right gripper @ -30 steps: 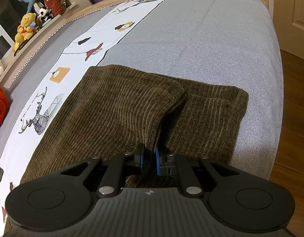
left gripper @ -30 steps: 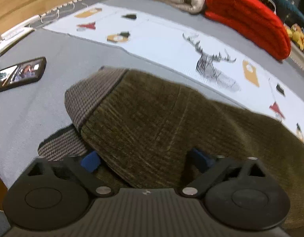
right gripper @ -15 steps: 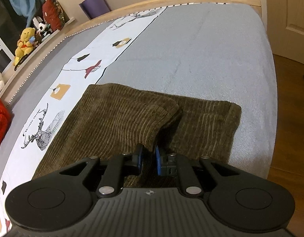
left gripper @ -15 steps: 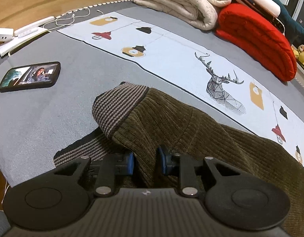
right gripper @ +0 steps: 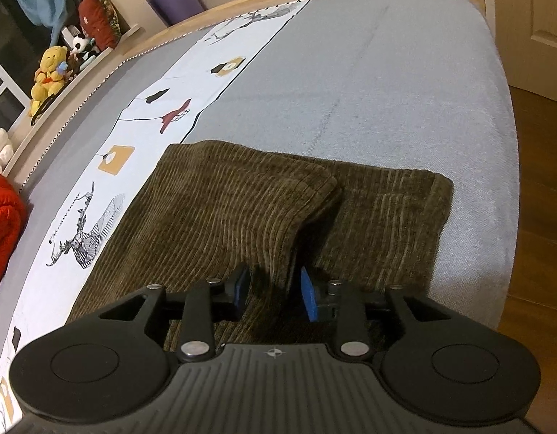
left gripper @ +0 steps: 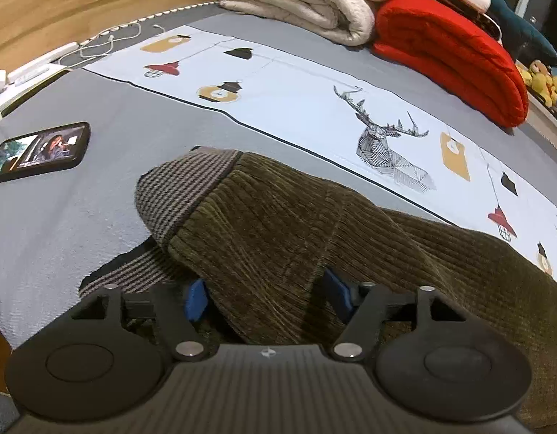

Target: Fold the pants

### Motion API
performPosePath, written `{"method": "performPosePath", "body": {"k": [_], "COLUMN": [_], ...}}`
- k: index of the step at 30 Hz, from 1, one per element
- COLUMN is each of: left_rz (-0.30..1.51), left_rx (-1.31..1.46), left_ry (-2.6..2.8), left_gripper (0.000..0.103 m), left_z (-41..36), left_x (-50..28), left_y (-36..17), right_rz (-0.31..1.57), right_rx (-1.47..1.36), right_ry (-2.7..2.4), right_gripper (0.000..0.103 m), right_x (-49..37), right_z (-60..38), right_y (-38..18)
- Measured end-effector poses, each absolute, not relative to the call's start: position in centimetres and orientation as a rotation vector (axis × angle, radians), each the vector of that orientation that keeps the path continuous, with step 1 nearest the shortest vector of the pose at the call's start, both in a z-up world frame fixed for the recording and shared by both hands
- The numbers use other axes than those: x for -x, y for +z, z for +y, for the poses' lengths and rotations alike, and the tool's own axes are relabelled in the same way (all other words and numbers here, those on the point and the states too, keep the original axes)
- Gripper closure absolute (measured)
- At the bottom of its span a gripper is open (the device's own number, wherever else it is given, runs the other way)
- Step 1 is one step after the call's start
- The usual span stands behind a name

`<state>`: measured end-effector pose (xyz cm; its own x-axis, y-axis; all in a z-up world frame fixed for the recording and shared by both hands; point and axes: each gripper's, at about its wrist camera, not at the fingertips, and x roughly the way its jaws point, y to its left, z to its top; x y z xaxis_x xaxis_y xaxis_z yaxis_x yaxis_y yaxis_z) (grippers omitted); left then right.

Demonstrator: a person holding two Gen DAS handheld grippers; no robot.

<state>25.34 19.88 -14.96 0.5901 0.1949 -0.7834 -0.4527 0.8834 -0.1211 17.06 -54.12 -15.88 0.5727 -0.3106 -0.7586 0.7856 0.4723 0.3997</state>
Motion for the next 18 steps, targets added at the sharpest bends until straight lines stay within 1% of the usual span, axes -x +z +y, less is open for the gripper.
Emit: {"method": "performPosePath", "body": {"k": [1,3,5,7,11,14,15,18], "left_rz": [0.866,0.87,0.875,0.872,0.827,0.812,0.81,0.803], "left_rx": [0.327,0.328,0.334,0.348,0.42,0.452,0.447,0.409], "left_ry": [0.375,0.359,0.345,0.333,0.316,0.32,0.322,0.323], "left_gripper": [0.027,0.022,0.021,0.021,0.022,0.023,0.024,0.024], "left_z": [19.8,19.6,19.5,19.5,20.5,21.0,20.9,20.3], "left_x": [-25.3,-25.4,-25.4,-25.4,-24.8,-24.7,-24.7,-24.7], "left_y": [-15.0,-15.1,-15.1,-15.0,-14.3,-14.1,-14.1,-13.9], "right_rz": [0.666,0.666,0.664,0.656,0.608,0.574,0.572,0.585], "right_rx": [-0.823,-0.827,-0.831,-0.837,-0.846,-0.865,-0.864,-0.854], "right_ry": [-0.734,-0.731,-0.727,-0.718,-0.707,-0.68,-0.673,-0.664], "right_gripper": [0.068,0.067,0.064,0.058,0.057,0.052,0.049,0.048], "right_x": [-17.1,-17.1,-17.1,-17.1,-16.9,-16.7,-16.7,-16.9], "right_z": [-54.2,-54.1,-54.2,-54.1,-54.0,-54.0,-54.0,-54.1], "right_y": [-15.9,-15.9,-15.8,-15.7,-15.2,-14.9,-14.9,-15.0]}}
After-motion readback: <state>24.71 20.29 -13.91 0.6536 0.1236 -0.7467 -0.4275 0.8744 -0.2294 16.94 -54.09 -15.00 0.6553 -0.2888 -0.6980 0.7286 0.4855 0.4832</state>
